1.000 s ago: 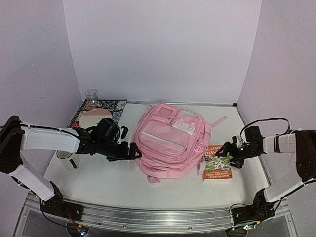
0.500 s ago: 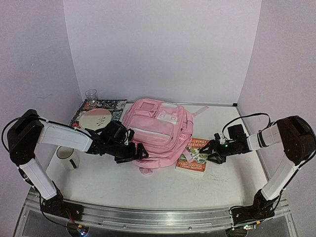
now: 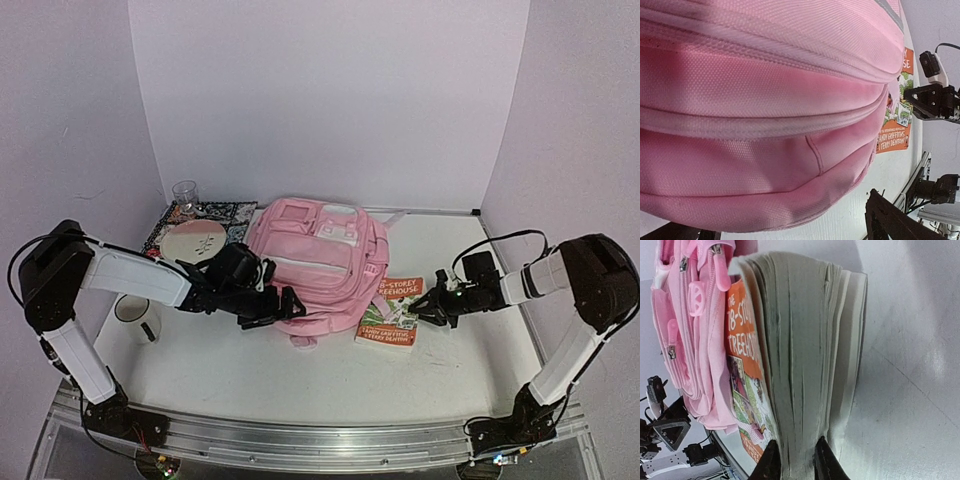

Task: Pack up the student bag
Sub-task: Grab the book from the center of the board.

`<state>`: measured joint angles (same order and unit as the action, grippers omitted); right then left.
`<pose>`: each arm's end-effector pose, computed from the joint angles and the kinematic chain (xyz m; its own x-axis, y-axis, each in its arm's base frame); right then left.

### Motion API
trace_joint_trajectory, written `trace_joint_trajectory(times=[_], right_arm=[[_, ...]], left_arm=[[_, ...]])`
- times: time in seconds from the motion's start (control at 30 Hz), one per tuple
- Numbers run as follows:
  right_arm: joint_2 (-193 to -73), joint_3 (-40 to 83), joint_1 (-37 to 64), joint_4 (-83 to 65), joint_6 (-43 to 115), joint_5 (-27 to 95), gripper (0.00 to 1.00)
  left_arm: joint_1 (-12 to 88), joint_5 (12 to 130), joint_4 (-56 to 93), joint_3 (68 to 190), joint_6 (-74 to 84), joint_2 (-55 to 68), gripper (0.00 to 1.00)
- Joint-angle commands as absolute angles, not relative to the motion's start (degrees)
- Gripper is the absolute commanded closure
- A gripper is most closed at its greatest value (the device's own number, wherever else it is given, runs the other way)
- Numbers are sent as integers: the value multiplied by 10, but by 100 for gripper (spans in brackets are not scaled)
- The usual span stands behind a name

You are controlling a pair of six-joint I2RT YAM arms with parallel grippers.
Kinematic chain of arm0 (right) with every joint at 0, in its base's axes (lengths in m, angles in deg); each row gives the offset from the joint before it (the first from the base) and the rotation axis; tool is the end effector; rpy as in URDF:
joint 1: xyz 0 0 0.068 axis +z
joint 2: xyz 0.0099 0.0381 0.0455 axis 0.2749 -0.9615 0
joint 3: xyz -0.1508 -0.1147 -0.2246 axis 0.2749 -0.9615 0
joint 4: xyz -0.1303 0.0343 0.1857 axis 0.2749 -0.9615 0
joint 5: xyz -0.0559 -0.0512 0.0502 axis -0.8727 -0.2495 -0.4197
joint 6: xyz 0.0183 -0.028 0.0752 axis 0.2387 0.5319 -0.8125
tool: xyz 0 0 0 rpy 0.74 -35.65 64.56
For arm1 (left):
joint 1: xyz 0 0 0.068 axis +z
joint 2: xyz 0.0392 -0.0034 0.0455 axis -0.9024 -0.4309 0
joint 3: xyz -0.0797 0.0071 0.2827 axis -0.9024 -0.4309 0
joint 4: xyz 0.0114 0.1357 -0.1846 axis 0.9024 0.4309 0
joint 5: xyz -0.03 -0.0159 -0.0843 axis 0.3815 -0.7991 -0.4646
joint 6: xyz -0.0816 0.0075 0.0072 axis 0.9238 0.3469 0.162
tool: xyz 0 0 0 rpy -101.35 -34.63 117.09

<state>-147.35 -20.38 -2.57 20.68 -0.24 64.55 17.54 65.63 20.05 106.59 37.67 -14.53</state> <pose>0.2918 0.1148 0.1714 -0.8503 0.3511 -0.3920 -0.1482 0.5550 0.8186 0.2198 -0.2605 0.1838 -0.9266 -0.0096 -0.3760 0.2411 0.7521 -0.6133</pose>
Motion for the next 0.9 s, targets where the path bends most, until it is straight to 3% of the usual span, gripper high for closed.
trace_joint_trajectory(times=[0.0, 0.7, 0.87], right_arm=[[-1434, -190, -18, 227, -2, 690, 100], [-1182, -214, -25, 230, -84, 681, 100], [-1138, -213, -9, 277, -140, 656, 100]], left_arm=[[171, 637, 165, 1057, 380, -98, 0], [171, 664, 101, 1031, 450, 2, 0], [170, 651, 10, 1002, 496, 4, 0]])
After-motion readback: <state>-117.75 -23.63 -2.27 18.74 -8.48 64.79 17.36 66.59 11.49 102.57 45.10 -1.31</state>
